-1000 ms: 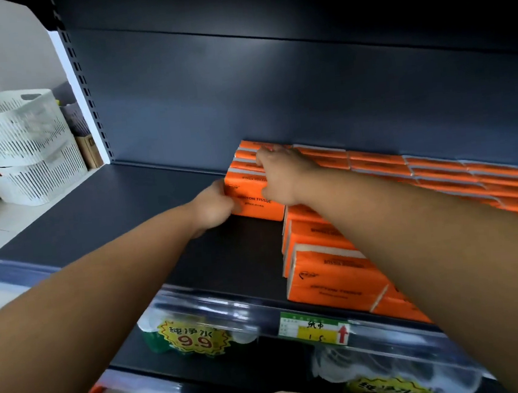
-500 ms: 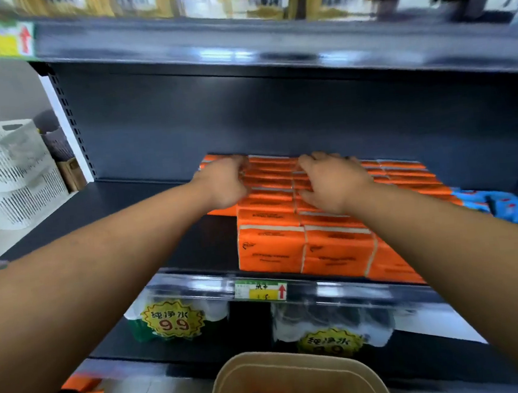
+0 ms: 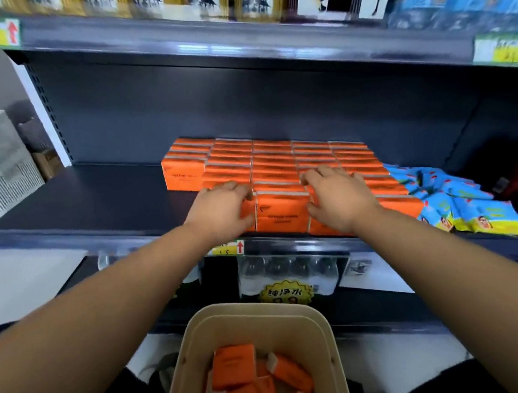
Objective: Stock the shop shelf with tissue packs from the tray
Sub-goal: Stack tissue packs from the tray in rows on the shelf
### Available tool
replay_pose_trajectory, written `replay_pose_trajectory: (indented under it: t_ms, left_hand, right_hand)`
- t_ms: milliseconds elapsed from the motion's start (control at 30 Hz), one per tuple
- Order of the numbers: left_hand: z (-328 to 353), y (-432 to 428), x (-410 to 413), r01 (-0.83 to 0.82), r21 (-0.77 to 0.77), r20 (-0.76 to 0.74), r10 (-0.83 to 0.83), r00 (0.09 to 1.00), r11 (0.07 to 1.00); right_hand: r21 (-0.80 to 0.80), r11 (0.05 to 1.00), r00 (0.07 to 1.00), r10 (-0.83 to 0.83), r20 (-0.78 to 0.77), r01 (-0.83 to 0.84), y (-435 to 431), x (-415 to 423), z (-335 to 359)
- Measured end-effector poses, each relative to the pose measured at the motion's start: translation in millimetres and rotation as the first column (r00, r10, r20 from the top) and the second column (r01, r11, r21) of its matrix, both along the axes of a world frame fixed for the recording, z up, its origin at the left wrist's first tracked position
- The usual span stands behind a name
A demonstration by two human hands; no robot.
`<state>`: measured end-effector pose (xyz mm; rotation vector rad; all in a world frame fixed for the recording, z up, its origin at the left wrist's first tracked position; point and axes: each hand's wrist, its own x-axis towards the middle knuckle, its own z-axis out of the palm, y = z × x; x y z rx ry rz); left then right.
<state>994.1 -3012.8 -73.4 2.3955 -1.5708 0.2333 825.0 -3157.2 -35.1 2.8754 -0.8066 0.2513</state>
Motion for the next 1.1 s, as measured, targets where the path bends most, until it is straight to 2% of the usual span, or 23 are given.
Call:
replay_pose_trajectory:
  t_ms: [100,233,433,733,1000,1100]
  left_hand:
    - [-38.8,15.5,-15.7,0.013,0.031,0.059,-0.014,0.998,0.999]
    - [-91.0,32.6,-26.4,0.005,0.237,0.061,-0.020,0.998,0.971]
    - [-152.4,46.7,-43.5,0.007,0.438,-0.008,-0.003,1.000,0.899]
    - [-219.7,63.9,-61.3,0.040,0.608,-0.134,0.053,0.990,0.793]
    - [-273.4,95.1,-83.1,0.060,0.718,-0.226,0.151,0.962,0.693]
    - [-282.8,95.8,-87.0,0.054,0.750,-0.239,0.195,0.951,0.660]
  right_hand:
    - [0.036,0.999,0.999,0.010,-0.034,-0.009,10.7,-17.6,-25.7]
    - [0.072,0.997,0.995,0.024,-0.097,-0.017,23.7,-32.9,-64.8]
    - [0.156,0.987,0.982,0.055,-0.181,-0.026,35.3,-43.9,-130.6]
    - [0.312,0.949,0.956,0.047,-0.290,0.048,53.6,-51.2,-206.1]
    - [0.517,0.837,0.932,0.024,-0.361,0.179,87.4,-52.9,-265.2]
    - [0.584,0.752,0.914,-0.061,-0.401,0.306,97.6,-65.0,-293.3]
